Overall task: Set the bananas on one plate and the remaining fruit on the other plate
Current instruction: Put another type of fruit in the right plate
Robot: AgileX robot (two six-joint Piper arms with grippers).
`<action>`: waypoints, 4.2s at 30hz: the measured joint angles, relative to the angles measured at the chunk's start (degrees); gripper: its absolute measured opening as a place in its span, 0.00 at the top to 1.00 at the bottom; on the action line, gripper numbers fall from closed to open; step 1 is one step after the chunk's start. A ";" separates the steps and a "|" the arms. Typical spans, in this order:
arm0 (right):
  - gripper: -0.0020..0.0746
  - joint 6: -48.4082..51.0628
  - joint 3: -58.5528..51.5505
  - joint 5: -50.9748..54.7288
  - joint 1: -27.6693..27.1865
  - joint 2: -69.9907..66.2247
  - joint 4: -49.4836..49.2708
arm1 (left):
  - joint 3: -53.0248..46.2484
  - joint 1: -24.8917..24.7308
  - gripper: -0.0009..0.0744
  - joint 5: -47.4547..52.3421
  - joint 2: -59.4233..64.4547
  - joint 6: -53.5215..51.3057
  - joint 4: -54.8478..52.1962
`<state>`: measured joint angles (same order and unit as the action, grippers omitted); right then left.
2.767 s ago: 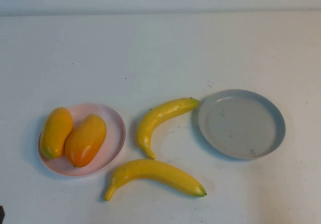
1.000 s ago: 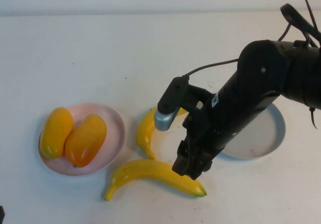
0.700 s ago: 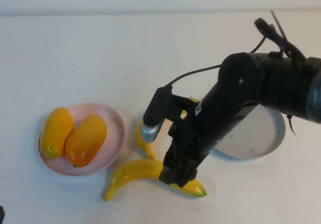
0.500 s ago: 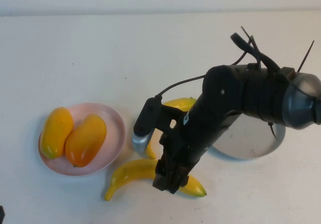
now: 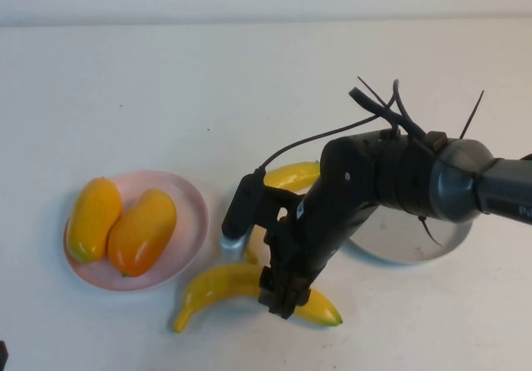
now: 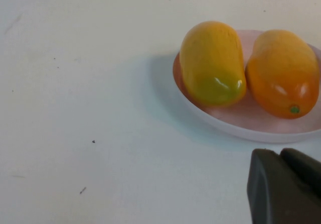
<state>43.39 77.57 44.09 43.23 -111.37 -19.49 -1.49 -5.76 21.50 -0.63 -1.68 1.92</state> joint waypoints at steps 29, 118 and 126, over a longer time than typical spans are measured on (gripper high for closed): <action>0.58 -26.08 15.88 23.50 -0.58 2.25 15.81 | 0.00 0.00 0.99 0.00 0.00 0.00 0.00; 0.39 39.88 37.22 19.24 -13.58 -15.24 -6.08 | 0.00 0.00 0.99 0.00 0.00 0.00 0.00; 0.39 40.27 37.22 17.59 -13.58 -17.24 -1.58 | 0.00 0.00 0.99 0.00 0.00 0.00 0.00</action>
<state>83.67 114.79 61.68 29.64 -128.61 -21.07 -1.49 -5.76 21.50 -0.63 -1.68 1.92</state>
